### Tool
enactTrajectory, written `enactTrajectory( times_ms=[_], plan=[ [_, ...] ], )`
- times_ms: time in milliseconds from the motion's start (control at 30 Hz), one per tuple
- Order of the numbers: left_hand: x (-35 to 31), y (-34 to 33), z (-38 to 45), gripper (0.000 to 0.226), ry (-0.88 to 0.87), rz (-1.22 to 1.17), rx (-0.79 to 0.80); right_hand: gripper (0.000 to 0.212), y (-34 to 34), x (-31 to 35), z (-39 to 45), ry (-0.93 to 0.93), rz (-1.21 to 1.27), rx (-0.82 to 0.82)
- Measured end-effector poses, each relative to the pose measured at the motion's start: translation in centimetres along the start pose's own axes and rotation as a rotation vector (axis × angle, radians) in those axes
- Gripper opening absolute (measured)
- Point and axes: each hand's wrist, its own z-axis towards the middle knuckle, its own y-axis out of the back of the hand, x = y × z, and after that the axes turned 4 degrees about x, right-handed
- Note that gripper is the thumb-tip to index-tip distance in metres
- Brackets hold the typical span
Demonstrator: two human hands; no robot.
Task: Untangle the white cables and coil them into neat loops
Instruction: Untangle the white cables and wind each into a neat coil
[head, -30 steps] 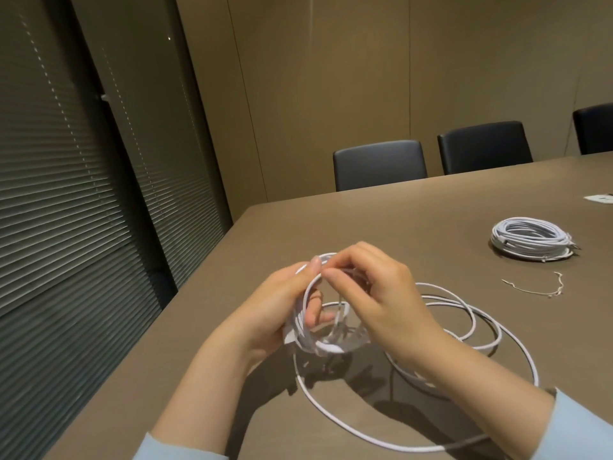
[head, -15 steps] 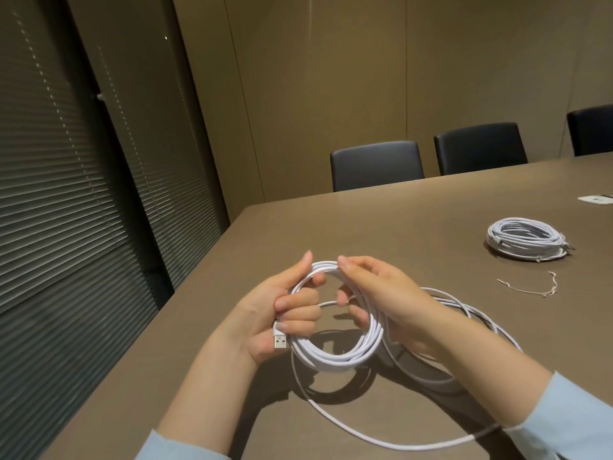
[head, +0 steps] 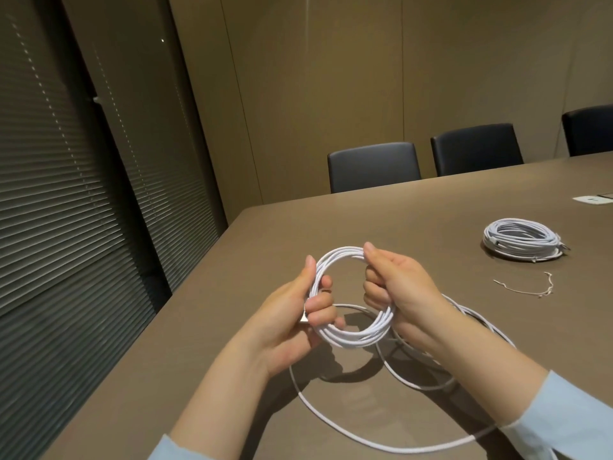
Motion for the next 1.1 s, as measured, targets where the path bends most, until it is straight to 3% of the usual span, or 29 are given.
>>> enactTrajectory(
  times_ms=[100,200,267,367,467,533,600,733,800,1000,1100],
  plan=[
    [-0.4,0.7,0.2,0.038,-0.055,-0.113,0.041,0.036,-0.6,0.2,-0.3,-0.03,-0.086,0.035],
    [-1.3,1.9,0.4,0.041,-0.124,-0.228,0.037,0.066,-0.8,-0.3,0.0,-0.097,-0.174,0.126],
    [-2.2,2.8,0.4,0.043,-0.178,-0.301,0.023,0.075,-0.7,-0.8,0.0,-0.12,-0.336,0.21],
    [-3.6,4.5,0.0,0.045,-0.272,-0.373,-0.024,0.056,-0.1,-1.3,-0.4,-0.081,-0.581,0.272],
    [-4.7,6.8,-0.5,0.045,-0.343,-0.459,-0.062,0.022,1.9,-2.0,0.5,0.056,-1.207,0.189],
    [-5.3,8.4,-0.8,0.048,-0.4,-0.534,-0.086,0.015,2.9,-2.0,1.2,0.074,-1.478,0.103],
    [-6.0,9.7,-1.1,0.051,-0.467,-0.589,-0.131,0.014,3.6,-1.4,1.5,0.036,-1.421,0.037],
    [-6.1,11.1,-1.2,0.051,-0.533,-0.651,-0.235,0.021,4.6,-0.1,1.2,-0.085,-0.749,0.039],
    [-6.0,11.2,-1.1,0.049,-0.539,-0.653,-0.272,0.026,4.4,0.2,1.0,-0.068,-0.576,0.053],
    [-5.5,10.7,-0.7,0.044,-0.537,-0.556,-0.352,0.016,2.1,-0.2,0.3,0.27,-1.123,0.025],
    [-4.9,9.7,-0.2,0.043,-0.487,-0.418,-0.326,0.016,1.2,-1.1,0.0,0.391,-1.161,0.037]
  ],
)
